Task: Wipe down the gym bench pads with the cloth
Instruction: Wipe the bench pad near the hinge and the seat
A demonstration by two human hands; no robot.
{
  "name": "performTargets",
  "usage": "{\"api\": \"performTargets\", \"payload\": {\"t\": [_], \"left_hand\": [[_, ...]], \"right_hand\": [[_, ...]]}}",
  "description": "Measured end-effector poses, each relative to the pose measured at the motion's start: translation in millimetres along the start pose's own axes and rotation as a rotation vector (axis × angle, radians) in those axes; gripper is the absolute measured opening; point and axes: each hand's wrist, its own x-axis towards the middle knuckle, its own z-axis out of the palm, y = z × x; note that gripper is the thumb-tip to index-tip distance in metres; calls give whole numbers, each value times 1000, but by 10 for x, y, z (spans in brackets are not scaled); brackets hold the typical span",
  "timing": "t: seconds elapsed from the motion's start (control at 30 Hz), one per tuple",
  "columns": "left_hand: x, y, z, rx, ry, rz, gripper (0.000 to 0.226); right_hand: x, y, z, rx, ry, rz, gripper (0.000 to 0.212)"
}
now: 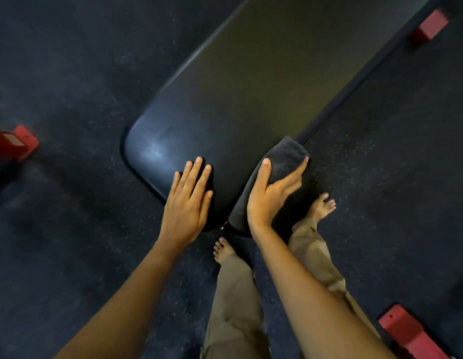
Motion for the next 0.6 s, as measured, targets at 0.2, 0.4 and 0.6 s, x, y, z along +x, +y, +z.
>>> {"api": "performTargets", "payload": {"t": [0.2, 0.4, 0.6], "left_hand": [[-431, -251, -46, -61, 45, -92, 47], [-555, -115, 6, -391, 254, -446, 47], [-277, -2, -178, -1148, 448, -1025, 48]], "right_hand": [[-961, 393, 49, -183, -101, -293, 73], [-1008, 640, -55, -451, -207, -698, 61], [-578, 162, 139, -778, -108, -805, 56]]}}
